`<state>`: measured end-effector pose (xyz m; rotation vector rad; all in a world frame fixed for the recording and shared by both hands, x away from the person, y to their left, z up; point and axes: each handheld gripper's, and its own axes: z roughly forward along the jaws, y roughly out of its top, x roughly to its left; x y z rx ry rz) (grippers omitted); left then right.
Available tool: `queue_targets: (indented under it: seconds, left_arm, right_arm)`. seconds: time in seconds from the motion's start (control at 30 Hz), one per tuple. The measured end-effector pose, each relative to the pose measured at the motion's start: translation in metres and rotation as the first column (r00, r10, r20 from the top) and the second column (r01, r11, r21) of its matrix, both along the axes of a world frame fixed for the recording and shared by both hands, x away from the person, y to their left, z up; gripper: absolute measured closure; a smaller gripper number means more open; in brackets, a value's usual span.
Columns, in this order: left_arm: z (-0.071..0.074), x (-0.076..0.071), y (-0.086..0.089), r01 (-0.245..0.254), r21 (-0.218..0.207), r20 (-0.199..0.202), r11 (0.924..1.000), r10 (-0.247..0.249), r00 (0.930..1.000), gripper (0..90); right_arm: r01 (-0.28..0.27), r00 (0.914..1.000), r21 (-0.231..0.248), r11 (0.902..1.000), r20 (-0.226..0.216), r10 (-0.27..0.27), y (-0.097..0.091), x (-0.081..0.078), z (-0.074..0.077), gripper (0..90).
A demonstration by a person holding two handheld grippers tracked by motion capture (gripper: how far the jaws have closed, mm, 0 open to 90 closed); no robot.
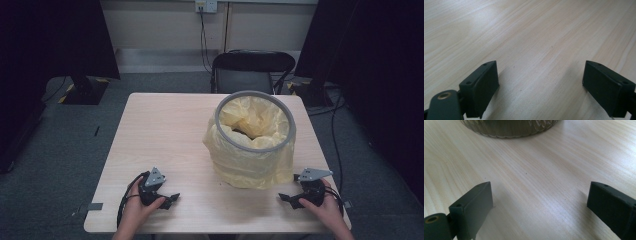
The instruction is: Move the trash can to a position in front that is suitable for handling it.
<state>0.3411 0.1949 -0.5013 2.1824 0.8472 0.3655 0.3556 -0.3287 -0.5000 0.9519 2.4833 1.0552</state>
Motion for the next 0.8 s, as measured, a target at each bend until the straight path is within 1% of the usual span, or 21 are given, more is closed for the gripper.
queue_targets:
  seconds: [0.47,0.57,0.7,0.73,0.77,0.8]
  left_arm:
    - [0.0002,0.0002,0.0003,0.003,0.005,0.001,1.0,-0.003,1.0,12.7]
    - [0.0001,0.0,0.0001,0.001,0.002,0.001,1.0,-0.001,1.0,12.7]
    - [0.0001,0.0,0.0001,0.001,0.001,0.0,1.0,-0.001,1.0,12.7]
    - [0.0001,0.0,0.0,0.001,0.001,0.0,1.0,-0.001,1.0,12.7]
    - [0.0001,0.0,0.0001,0.0,0.002,0.001,1.0,0.0,1.0,12.7]
    - [0.0001,0.0,0.0001,0.0,0.002,0.001,1.0,0.0,1.0,12.7]
  right_arm:
    - [0.0,1.0,0.0,1.0,0.0,0.0,0.0,0.0001,0.0,5.4]
    - [0.002,1.0,0.0,1.0,-0.001,-0.002,0.0007,0.0007,-0.0001,4.2]
    - [-0.009,0.9998,-0.026,0.9996,-0.018,0.009,0.0021,0.0027,0.0022,4.1]
    - [-0.009,0.9998,-0.026,0.9996,-0.018,0.009,0.0021,0.0027,0.0022,4.1]
    - [-0.019,0.9992,-0.046,0.9988,-0.036,0.017,0.0022,0.0031,0.0049,5.5]
    - [-0.019,0.9992,-0.046,0.9988,-0.036,0.017,0.0022,0.0031,0.0049,5.5]
